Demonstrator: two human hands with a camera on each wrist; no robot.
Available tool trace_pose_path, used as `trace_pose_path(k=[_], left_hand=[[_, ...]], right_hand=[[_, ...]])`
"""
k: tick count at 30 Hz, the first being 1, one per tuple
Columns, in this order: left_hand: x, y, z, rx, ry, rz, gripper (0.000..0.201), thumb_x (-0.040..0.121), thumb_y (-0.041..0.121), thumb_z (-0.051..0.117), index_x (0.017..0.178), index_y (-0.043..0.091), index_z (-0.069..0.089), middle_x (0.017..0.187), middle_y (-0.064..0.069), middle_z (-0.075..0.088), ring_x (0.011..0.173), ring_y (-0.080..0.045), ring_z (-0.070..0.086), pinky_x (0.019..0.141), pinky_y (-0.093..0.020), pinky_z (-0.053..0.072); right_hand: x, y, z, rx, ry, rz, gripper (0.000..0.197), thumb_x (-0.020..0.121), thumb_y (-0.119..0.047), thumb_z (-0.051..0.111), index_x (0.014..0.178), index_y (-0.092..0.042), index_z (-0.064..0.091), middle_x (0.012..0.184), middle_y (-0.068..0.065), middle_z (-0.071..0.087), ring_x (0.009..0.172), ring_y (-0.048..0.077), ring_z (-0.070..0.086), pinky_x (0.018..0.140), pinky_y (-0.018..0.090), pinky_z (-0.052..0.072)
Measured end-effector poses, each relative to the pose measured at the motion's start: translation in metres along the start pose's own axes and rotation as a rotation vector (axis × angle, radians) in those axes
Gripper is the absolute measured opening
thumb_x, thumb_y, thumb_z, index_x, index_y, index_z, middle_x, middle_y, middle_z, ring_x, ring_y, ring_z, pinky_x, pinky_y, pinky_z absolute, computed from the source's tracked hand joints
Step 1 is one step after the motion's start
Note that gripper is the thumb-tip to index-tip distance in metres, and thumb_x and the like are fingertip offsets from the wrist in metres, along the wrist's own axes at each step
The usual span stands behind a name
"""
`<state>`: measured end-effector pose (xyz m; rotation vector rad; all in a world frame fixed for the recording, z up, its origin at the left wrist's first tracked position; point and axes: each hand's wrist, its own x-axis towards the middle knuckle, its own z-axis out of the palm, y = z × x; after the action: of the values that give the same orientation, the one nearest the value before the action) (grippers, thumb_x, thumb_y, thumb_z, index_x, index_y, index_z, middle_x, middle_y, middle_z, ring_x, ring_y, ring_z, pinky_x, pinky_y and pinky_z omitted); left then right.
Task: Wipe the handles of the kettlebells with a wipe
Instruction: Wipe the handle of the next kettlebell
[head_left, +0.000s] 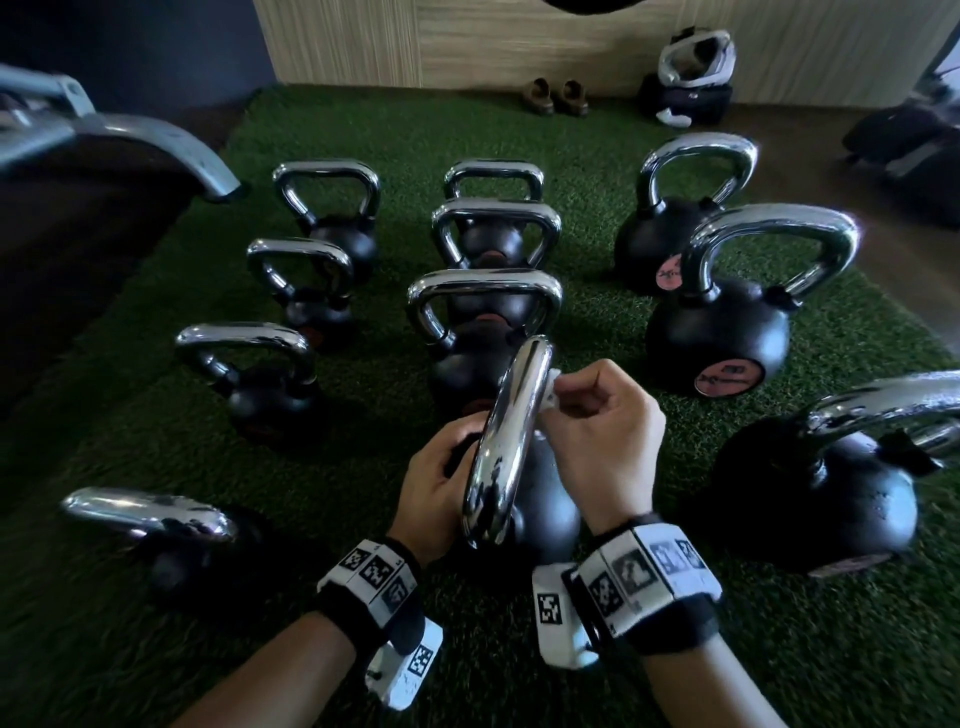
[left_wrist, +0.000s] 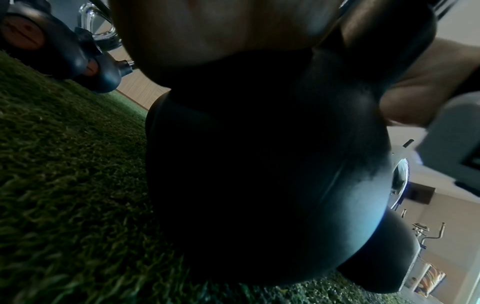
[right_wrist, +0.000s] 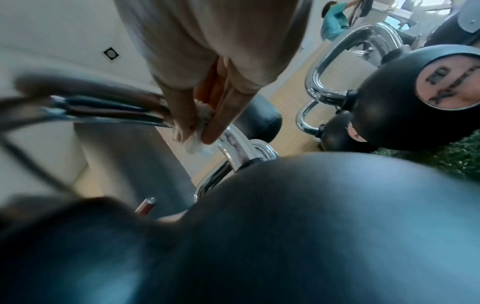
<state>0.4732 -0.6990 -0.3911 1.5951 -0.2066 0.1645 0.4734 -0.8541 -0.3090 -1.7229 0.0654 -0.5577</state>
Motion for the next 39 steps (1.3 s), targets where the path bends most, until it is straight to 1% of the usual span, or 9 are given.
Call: trace_pose_path(k=[8, 18, 23, 26, 28, 31, 33, 36, 39], left_hand=[[0.0, -0.003, 0.001, -0.02, 0.007, -0.034, 0.03, 0.091, 0.034, 0.062, 0.114, 0.052, 0.07, 0.123, 0.005, 0.074, 0.12, -0.023, 0.067, 0.109, -0.055, 0.048], [-0.003, 0.012, -0.001, 0.077, -0.07, -0.027, 0.033, 0.086, 0.045, 0.054, 0.107, 0.07, 0.062, 0.107, 0.034, 0.069, 0.098, 0.009, 0.064, 0.092, -0.023, 0.051], [0.002, 0.022, -0.007, 0.093, -0.082, -0.173, 0.02, 0.098, 0.028, 0.057, 0.111, 0.04, 0.067, 0.105, 0.021, 0.07, 0.098, 0.009, 0.062, 0.095, -0.031, 0.049], [-0.006, 0.055, -0.014, 0.004, -0.016, -0.097, 0.041, 0.096, 0.043, 0.055, 0.126, 0.017, 0.066, 0.13, -0.005, 0.07, 0.124, -0.009, 0.062, 0.112, -0.044, 0.044], [-0.017, 0.082, -0.013, -0.079, 0.082, -0.058, 0.065, 0.088, 0.058, 0.058, 0.136, 0.015, 0.061, 0.135, -0.005, 0.068, 0.131, -0.016, 0.06, 0.113, -0.037, 0.043], [-0.045, 0.11, -0.003, 0.253, 0.037, 0.214, 0.078, 0.081, 0.045, 0.075, 0.149, 0.015, 0.05, 0.147, 0.006, 0.058, 0.139, -0.013, 0.053, 0.116, -0.029, 0.039], [-0.051, 0.104, 0.006, 0.509, 0.028, 0.308, 0.09, 0.076, 0.036, 0.082, 0.154, 0.013, 0.043, 0.151, 0.004, 0.053, 0.142, -0.012, 0.049, 0.117, -0.029, 0.04], [-0.049, 0.088, 0.011, 0.678, 0.086, 0.354, 0.089, 0.076, 0.022, 0.078, 0.156, 0.016, 0.041, 0.156, 0.008, 0.046, 0.146, -0.012, 0.044, 0.118, -0.03, 0.04], [-0.044, 0.082, 0.004, 0.67, 0.04, 0.341, 0.094, 0.069, 0.018, 0.074, 0.157, 0.018, 0.039, 0.158, 0.006, 0.045, 0.149, -0.009, 0.04, 0.118, -0.029, 0.039]], right_hand=[[0.013, -0.007, 0.009, -0.191, 0.057, 0.096, 0.018, 0.068, -0.012, 0.084, 0.064, -0.012, 0.067, 0.058, -0.007, 0.065, 0.052, 0.003, 0.053, 0.053, 0.019, 0.045], [0.026, 0.002, 0.008, -0.494, -0.08, 0.106, 0.015, 0.077, -0.016, 0.073, 0.064, -0.012, 0.067, 0.058, -0.008, 0.061, 0.057, 0.004, 0.054, 0.05, 0.01, 0.037], [0.024, 0.004, 0.007, -0.529, -0.146, 0.066, 0.017, 0.079, -0.015, 0.072, 0.064, -0.009, 0.065, 0.057, -0.007, 0.058, 0.053, 0.005, 0.051, 0.049, 0.007, 0.039], [0.024, 0.006, -0.006, -0.553, -0.246, 0.044, 0.019, 0.075, -0.025, 0.078, 0.069, -0.011, 0.067, 0.063, -0.004, 0.064, 0.059, 0.013, 0.057, 0.049, 0.012, 0.037], [0.028, 0.008, -0.019, -0.545, -0.263, 0.021, 0.021, 0.078, -0.033, 0.08, 0.08, -0.015, 0.069, 0.072, -0.006, 0.068, 0.063, 0.009, 0.06, 0.055, 0.012, 0.042], [0.043, 0.004, -0.033, -0.431, -0.217, -0.054, 0.026, 0.089, -0.022, 0.073, 0.115, -0.027, 0.073, 0.093, -0.007, 0.072, 0.076, 0.007, 0.067, 0.075, 0.024, 0.058], [0.057, -0.004, -0.033, -0.474, -0.29, -0.166, 0.044, 0.09, -0.006, 0.065, 0.127, -0.028, 0.071, 0.102, -0.008, 0.07, 0.075, -0.008, 0.061, 0.076, 0.006, 0.047], [0.072, -0.015, -0.023, -0.475, -0.529, -0.245, 0.059, 0.079, 0.006, 0.059, 0.122, -0.031, 0.074, 0.117, -0.009, 0.072, 0.099, -0.003, 0.065, 0.086, 0.003, 0.044], [0.073, -0.018, -0.018, -0.507, -0.609, -0.305, 0.044, 0.077, -0.011, 0.062, 0.114, -0.029, 0.076, 0.11, -0.011, 0.074, 0.099, 0.004, 0.066, 0.091, 0.01, 0.048]])
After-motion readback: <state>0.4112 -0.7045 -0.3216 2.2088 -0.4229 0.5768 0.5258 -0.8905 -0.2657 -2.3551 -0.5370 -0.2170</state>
